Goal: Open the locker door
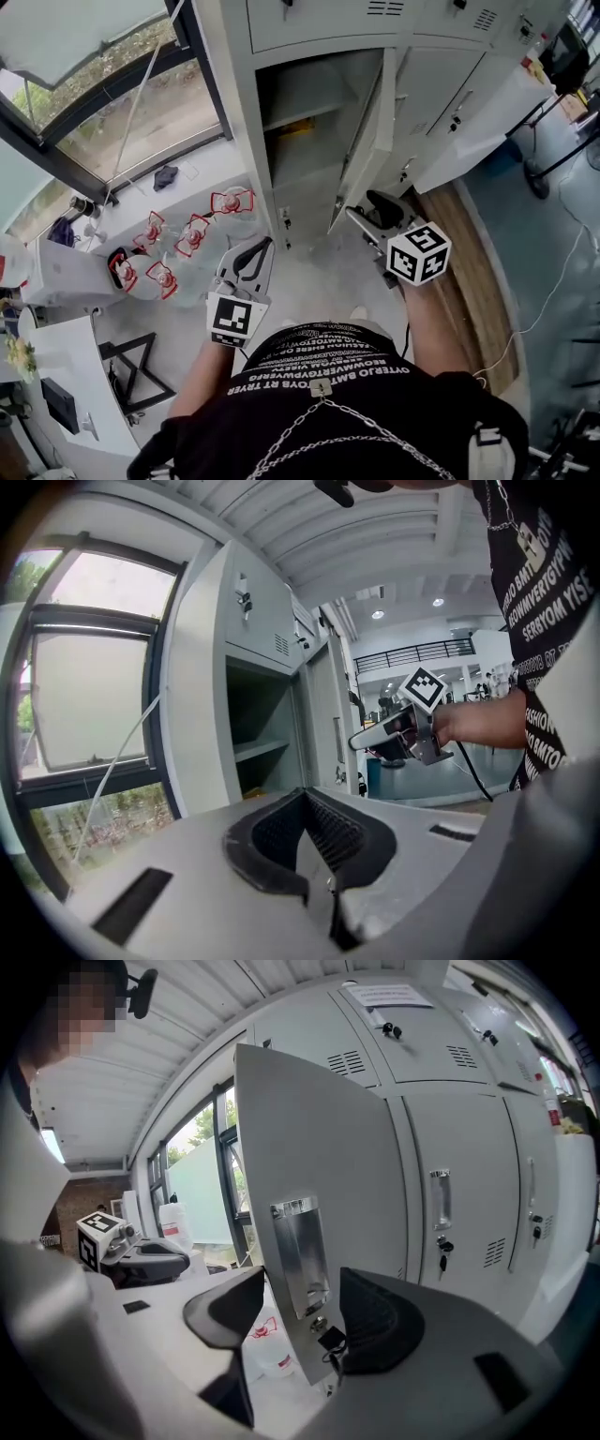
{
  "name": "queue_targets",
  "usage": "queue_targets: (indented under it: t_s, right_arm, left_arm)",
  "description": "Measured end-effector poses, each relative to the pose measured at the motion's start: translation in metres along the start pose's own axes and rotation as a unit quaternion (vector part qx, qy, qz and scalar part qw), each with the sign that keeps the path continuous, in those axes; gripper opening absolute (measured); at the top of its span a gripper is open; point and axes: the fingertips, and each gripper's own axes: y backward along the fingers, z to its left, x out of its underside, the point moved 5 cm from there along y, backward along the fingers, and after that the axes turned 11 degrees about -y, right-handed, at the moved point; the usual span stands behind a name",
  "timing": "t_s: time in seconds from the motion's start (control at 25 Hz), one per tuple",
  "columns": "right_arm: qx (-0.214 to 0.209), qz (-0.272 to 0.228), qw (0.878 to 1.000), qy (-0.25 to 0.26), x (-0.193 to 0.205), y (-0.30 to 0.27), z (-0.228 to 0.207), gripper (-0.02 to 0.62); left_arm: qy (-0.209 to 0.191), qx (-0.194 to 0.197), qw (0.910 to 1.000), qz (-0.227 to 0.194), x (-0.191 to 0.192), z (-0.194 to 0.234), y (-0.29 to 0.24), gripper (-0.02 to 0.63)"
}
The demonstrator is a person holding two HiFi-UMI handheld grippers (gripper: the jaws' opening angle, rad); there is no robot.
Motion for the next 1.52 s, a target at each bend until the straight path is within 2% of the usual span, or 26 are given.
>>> queue_targets:
  t_s: [0.36,0.52,1.0,1.24,1.36,1.4,1.48,1.52]
  right_arm:
    - [-0.018,0.020,0.999,0.026,-0.002,0.050,-0.048,0.265]
    - [-0.022,0.025,0.999,0.028,-0.004,0.072,-0.073,0.265]
    - [-0.087,0.038,0.995,0.039,-0.010,0.099,-0.118,0.227]
    - [-0.133,0.048,0.989,0.049,-0.002,0.103,-0.123,0.176]
    - [-0.137,0.023,0.989,0.053,-0.001,0.115,-0.127,0.158]
    - [-0.133,0.003,0.989,0.058,-0.003,0.122,-0.127,0.131]
    - [-0.133,-0.042,0.988,0.072,-0.009,0.136,-0.123,0.017]
    - [-0.141,-0.059,0.985,0.081,-0.012,0.143,-0.118,-0.003]
  left_arm:
    - [-0.005,0.021,0.9995,-0.023,-0.054,-0.057,-0.068,0.005]
    - [-0.007,0.020,0.9996,-0.019,-0.072,-0.081,-0.085,0.005]
    - [0.009,-0.058,0.9982,0.004,-0.098,-0.137,-0.102,0.005]
    - [0.020,-0.116,0.9925,0.031,-0.100,-0.157,-0.089,0.005]
    - [0.030,-0.146,0.9878,0.047,-0.098,-0.161,-0.076,0.005]
    - [0.032,-0.154,0.9861,0.054,-0.097,-0.162,-0.070,0.005]
    - [0.033,-0.167,0.9832,0.066,-0.096,-0.163,-0.059,0.005]
    - [0.032,-0.172,0.9821,0.069,-0.096,-0.163,-0.054,0.005]
